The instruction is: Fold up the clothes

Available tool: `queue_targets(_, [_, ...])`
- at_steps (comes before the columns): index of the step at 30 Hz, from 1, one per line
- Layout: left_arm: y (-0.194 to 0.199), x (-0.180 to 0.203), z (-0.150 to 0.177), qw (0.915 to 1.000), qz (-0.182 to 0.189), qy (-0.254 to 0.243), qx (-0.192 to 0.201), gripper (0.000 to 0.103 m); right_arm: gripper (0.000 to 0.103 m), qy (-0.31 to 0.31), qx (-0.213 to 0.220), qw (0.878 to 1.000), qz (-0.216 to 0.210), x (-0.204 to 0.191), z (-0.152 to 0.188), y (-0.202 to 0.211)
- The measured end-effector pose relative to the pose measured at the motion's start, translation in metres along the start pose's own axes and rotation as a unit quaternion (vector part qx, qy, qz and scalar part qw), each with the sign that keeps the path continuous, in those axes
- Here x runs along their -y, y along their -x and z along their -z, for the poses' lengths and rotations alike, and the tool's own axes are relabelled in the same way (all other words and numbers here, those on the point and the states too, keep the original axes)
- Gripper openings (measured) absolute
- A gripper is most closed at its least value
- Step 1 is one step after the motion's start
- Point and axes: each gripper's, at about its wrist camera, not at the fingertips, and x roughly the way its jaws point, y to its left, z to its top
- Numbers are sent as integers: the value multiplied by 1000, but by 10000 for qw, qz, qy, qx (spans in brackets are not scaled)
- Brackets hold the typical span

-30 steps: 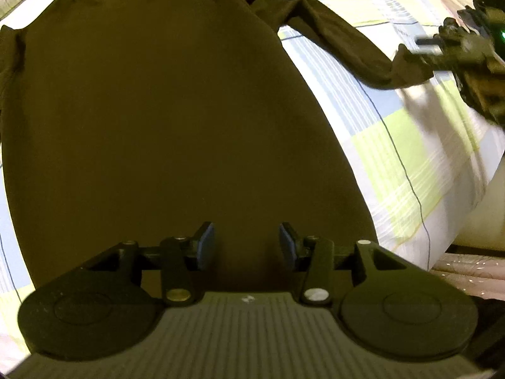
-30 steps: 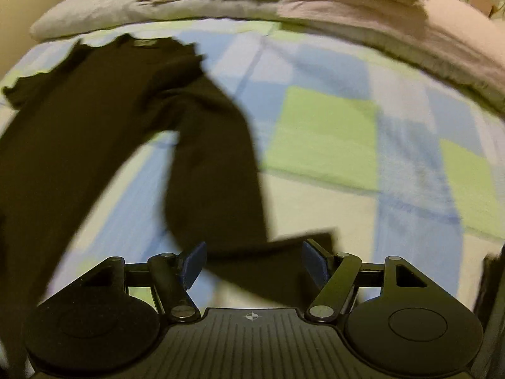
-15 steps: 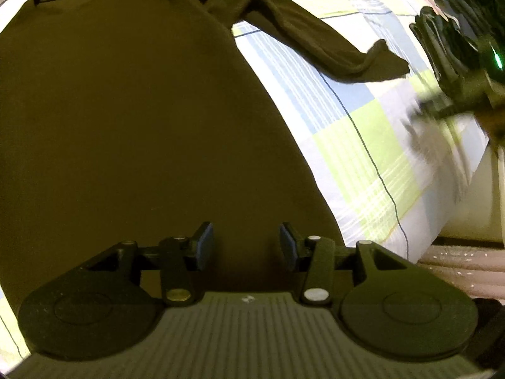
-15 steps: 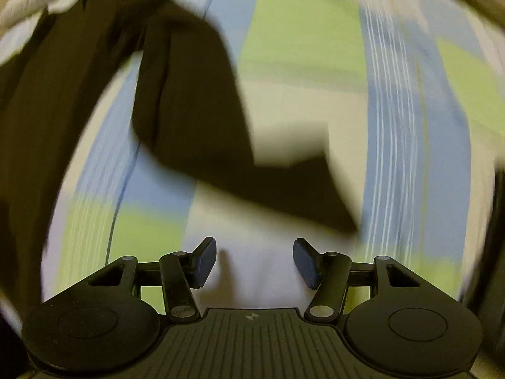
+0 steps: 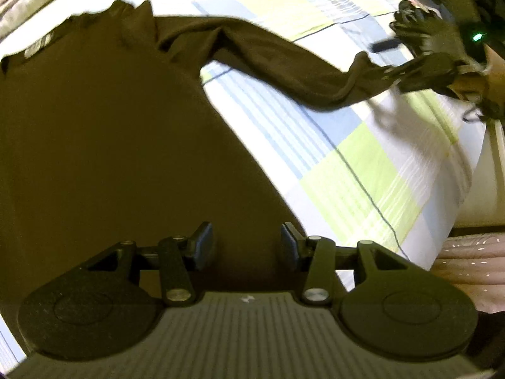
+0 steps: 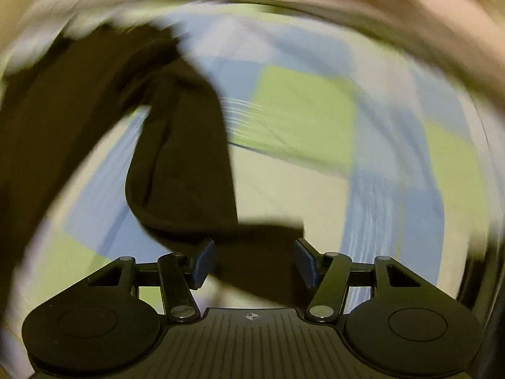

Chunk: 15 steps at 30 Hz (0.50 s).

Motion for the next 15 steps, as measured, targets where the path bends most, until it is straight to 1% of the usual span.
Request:
queue_targets(1, [-2,1,-1,10000,22,-2,11,43,59,542,-66,9985,-5,-5,-2,-7])
queue_targets(3, [-8,3,-3,10000,56,15,-4,43,59,1472,-254,9887,-105,-11,-5,-22])
queue_targets(5, [-13,6,-5,10000,83,22,-46,43,59,1998,-428,9781,-397,-11,-5,-35])
queue_targets(6, [-15,7,-5,9999,95,17,-66,43,48,2018,-511,9763,-585,-9,-4,-39])
queue_targets(7, [-15,9,-6,9999,112,0,-64,43,27,1947,-587,9760,-775,-5,-4,-41])
queue_targets(8, [-15,10,-8,9999,132,-13,-48,43,7,1902,-599,9766,-806,-6,-3,-37])
queue_targets(11, [-14,11,-11,9998,186,-28,-18,43,7,1813,-494,9804,-592,-22,7,-8])
queue_targets(13, [-16,11,-14,9998,194,-72,-17,43,6,1750,-381,9827,-475,-46,18,18])
queue_targets(15, [-19,10,-19,9997,206,-132,-3,43,6,1714,-370,9836,-425,-73,31,39])
